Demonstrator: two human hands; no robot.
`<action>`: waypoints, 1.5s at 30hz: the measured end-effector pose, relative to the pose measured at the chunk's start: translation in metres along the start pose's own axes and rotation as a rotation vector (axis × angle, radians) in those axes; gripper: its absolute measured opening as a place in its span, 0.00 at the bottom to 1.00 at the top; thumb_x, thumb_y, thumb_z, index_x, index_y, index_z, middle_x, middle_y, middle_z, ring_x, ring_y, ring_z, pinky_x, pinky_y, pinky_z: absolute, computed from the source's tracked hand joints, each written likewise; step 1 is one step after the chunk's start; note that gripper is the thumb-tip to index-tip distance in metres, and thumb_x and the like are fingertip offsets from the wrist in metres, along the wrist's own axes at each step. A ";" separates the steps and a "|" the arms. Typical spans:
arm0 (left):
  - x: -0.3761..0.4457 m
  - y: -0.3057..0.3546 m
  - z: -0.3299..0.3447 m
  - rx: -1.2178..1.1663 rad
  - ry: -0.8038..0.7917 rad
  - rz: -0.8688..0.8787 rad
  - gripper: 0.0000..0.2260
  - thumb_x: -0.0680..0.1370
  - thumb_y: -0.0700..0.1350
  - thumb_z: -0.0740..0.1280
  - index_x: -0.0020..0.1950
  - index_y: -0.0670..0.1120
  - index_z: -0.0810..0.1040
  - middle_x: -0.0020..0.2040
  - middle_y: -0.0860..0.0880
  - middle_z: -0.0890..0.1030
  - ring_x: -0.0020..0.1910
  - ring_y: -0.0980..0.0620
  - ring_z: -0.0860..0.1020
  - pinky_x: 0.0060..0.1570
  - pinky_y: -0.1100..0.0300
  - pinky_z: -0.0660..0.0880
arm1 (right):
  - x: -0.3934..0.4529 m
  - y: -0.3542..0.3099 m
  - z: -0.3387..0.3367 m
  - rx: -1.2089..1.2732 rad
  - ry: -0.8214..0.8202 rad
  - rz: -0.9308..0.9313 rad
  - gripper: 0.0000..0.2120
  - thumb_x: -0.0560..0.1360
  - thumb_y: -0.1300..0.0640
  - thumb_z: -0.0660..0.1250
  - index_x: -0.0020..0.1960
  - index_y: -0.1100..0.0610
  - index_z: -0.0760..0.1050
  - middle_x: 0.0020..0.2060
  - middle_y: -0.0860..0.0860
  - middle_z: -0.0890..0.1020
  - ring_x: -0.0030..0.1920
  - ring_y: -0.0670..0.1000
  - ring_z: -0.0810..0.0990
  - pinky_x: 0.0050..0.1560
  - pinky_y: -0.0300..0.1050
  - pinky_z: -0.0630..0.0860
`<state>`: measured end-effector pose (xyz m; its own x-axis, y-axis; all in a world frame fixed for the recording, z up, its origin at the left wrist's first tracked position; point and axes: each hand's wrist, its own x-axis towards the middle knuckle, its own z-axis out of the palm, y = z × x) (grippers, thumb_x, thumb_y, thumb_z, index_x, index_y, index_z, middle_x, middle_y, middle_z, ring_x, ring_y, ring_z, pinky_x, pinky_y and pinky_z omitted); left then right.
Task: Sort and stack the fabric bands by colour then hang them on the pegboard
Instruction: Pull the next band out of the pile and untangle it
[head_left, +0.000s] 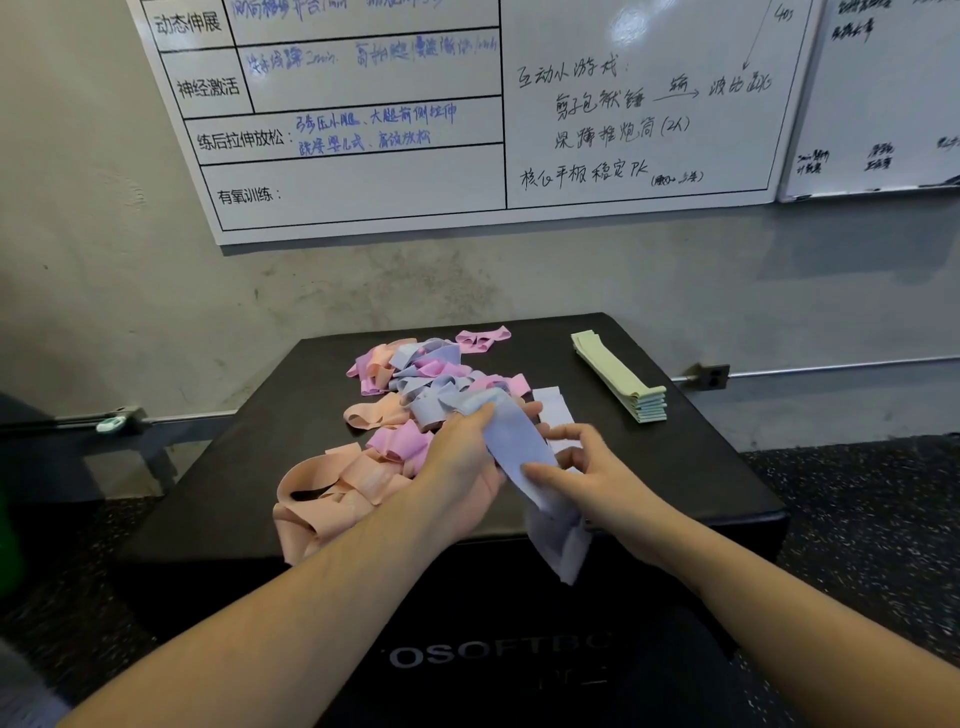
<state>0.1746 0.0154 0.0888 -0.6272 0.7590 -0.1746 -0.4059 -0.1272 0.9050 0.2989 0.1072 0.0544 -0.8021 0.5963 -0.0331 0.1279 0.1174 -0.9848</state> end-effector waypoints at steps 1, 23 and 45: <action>-0.001 0.001 0.001 0.003 -0.007 -0.013 0.19 0.87 0.45 0.51 0.69 0.36 0.73 0.63 0.42 0.82 0.63 0.42 0.80 0.56 0.49 0.79 | -0.001 0.001 -0.001 -0.028 -0.039 0.008 0.13 0.75 0.48 0.73 0.58 0.48 0.77 0.43 0.48 0.84 0.42 0.43 0.82 0.41 0.36 0.74; -0.002 -0.043 -0.014 0.045 -0.061 0.008 0.23 0.79 0.39 0.71 0.72 0.53 0.71 0.64 0.44 0.81 0.58 0.44 0.83 0.53 0.48 0.82 | 0.000 0.004 -0.003 -0.137 -0.093 -0.163 0.08 0.80 0.56 0.69 0.59 0.54 0.78 0.49 0.51 0.84 0.47 0.43 0.81 0.51 0.39 0.78; 0.005 -0.031 -0.039 0.159 0.242 0.170 0.28 0.83 0.40 0.64 0.79 0.56 0.58 0.74 0.51 0.69 0.68 0.46 0.74 0.64 0.44 0.77 | -0.018 0.015 -0.006 0.522 0.047 0.024 0.09 0.79 0.66 0.66 0.41 0.57 0.77 0.38 0.56 0.82 0.38 0.50 0.81 0.42 0.44 0.77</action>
<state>0.1583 -0.0021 0.0445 -0.8243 0.5596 -0.0861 -0.1853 -0.1230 0.9750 0.3193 0.1030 0.0410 -0.7741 0.6302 -0.0607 -0.1714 -0.3008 -0.9382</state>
